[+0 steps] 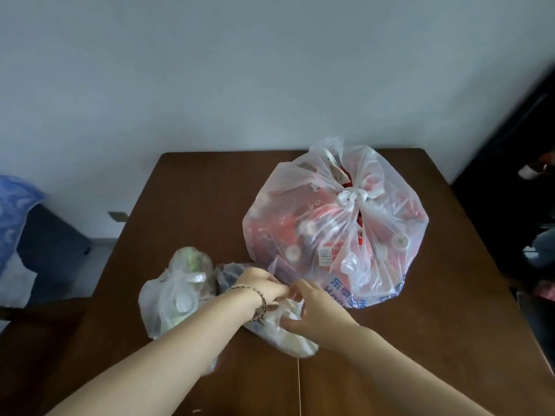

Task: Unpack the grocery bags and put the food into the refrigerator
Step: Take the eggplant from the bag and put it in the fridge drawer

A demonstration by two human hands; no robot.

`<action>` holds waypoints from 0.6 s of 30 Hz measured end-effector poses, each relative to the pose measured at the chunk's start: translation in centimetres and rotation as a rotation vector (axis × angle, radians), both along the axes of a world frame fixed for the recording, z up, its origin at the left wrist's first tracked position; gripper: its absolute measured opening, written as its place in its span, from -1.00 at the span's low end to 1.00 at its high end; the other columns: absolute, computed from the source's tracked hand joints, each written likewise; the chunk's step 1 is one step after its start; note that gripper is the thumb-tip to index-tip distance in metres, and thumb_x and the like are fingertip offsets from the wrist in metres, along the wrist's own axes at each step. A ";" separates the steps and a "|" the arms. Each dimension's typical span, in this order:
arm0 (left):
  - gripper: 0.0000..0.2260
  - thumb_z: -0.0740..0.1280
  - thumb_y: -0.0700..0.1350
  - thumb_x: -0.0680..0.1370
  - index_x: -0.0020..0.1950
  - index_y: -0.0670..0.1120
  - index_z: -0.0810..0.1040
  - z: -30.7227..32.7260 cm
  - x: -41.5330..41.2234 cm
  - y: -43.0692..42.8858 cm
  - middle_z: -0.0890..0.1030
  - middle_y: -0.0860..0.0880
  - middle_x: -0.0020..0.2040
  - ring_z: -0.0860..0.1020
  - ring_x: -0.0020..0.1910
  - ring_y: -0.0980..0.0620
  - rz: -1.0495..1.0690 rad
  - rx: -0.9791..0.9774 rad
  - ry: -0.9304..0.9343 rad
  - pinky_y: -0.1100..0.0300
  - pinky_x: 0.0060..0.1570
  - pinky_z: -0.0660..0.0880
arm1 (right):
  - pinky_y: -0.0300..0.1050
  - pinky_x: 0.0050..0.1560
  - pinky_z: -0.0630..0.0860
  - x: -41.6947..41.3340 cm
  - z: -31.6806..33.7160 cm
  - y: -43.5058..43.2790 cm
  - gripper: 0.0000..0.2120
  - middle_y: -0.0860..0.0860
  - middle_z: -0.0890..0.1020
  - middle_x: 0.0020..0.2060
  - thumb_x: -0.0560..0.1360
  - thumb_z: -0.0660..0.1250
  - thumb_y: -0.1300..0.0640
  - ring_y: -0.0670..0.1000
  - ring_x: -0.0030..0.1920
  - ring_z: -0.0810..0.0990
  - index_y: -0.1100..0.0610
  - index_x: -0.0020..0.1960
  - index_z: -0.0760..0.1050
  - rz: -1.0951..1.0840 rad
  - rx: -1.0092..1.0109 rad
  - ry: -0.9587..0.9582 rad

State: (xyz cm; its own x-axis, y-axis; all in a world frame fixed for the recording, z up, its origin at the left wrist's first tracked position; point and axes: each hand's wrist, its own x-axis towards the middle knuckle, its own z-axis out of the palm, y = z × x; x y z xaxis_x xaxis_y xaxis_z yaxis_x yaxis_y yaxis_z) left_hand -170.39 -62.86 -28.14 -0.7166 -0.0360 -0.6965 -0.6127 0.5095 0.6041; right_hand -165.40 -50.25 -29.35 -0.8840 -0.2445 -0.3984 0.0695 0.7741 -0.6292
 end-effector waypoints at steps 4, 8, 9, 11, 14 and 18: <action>-0.94 0.34 -0.39 0.43 -0.22 -0.27 0.52 -2.1 0.3 0.7 0.56 -0.16 -0.37 0.56 -0.46 -0.02 0.296 0.398 -0.315 0.27 -0.49 0.51 | -0.20 -0.18 0.33 0.6 0.0 0.4 -0.74 -0.11 0.48 -0.09 0.44 0.35 0.00 -0.04 -0.15 0.45 0.07 0.08 0.48 -0.107 0.113 0.082; -0.90 0.29 -0.39 0.50 -0.22 -0.34 0.53 -2.7 1.4 0.8 0.58 -0.22 -0.37 0.57 -0.53 -0.04 0.047 0.501 -0.278 0.22 -0.49 0.56 | -0.26 -0.37 0.25 2.3 -1.3 1.2 -0.88 -0.09 0.46 -0.31 0.40 0.33 0.11 -0.05 -0.30 0.39 0.02 -0.25 0.39 -0.269 0.109 -0.025; -0.88 0.27 -0.37 0.52 -0.20 -0.31 0.56 -2.9 1.5 0.6 0.61 -0.17 -0.37 0.59 -0.49 0.01 -0.075 0.440 -0.201 0.24 -0.46 0.56 | -0.23 -0.38 0.21 2.9 -1.9 1.4 -0.79 -0.08 0.42 -0.38 0.37 0.33 0.13 -0.07 -0.36 0.33 0.02 -0.34 0.32 -0.331 0.075 -0.044; -0.90 0.32 -0.26 0.52 -0.05 -0.16 0.61 -3.1 1.9 0.2 0.60 -0.01 -0.17 0.59 -0.23 0.11 -0.474 0.152 0.065 0.33 -0.22 0.53 | -0.16 -0.37 0.16 4.1 -2.7 1.6 -0.69 -0.06 0.32 -0.46 0.36 0.33 0.15 -0.08 -0.41 0.23 0.04 -0.40 0.20 -0.433 0.037 -0.055; -0.75 0.37 -0.13 0.50 0.17 -0.06 0.57 -2.9 2.3 0.1 0.41 0.05 0.15 0.42 0.12 0.14 -0.829 -0.005 0.379 0.40 0.15 0.34 | -0.20 -0.37 0.18 5.1 -3.1 1.5 -0.68 -0.05 0.33 -0.47 0.39 0.33 0.17 -0.08 -0.42 0.24 0.03 -0.38 0.21 -0.484 -0.001 -0.016; -0.65 0.31 0.04 0.53 0.32 0.06 0.47 -2.8 3.1 0.8 0.43 -0.01 0.26 0.42 0.21 0.01 -0.945 -0.124 0.544 0.28 0.21 0.35 | -0.30 -0.26 0.35 5.0 -2.9 2.2 -0.90 -0.14 0.53 -0.35 0.46 0.32 0.17 -0.14 -0.34 0.43 0.01 -0.21 0.48 -0.479 -0.055 0.052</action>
State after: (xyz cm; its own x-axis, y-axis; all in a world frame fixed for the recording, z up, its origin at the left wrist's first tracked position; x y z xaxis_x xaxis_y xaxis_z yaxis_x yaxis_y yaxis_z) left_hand -167.28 -62.03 -30.93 -0.7022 0.6418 -0.3084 0.3901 0.7091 0.5874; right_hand -160.45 -48.06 -32.24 -0.9207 0.1758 -0.3484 0.3775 0.6278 -0.6807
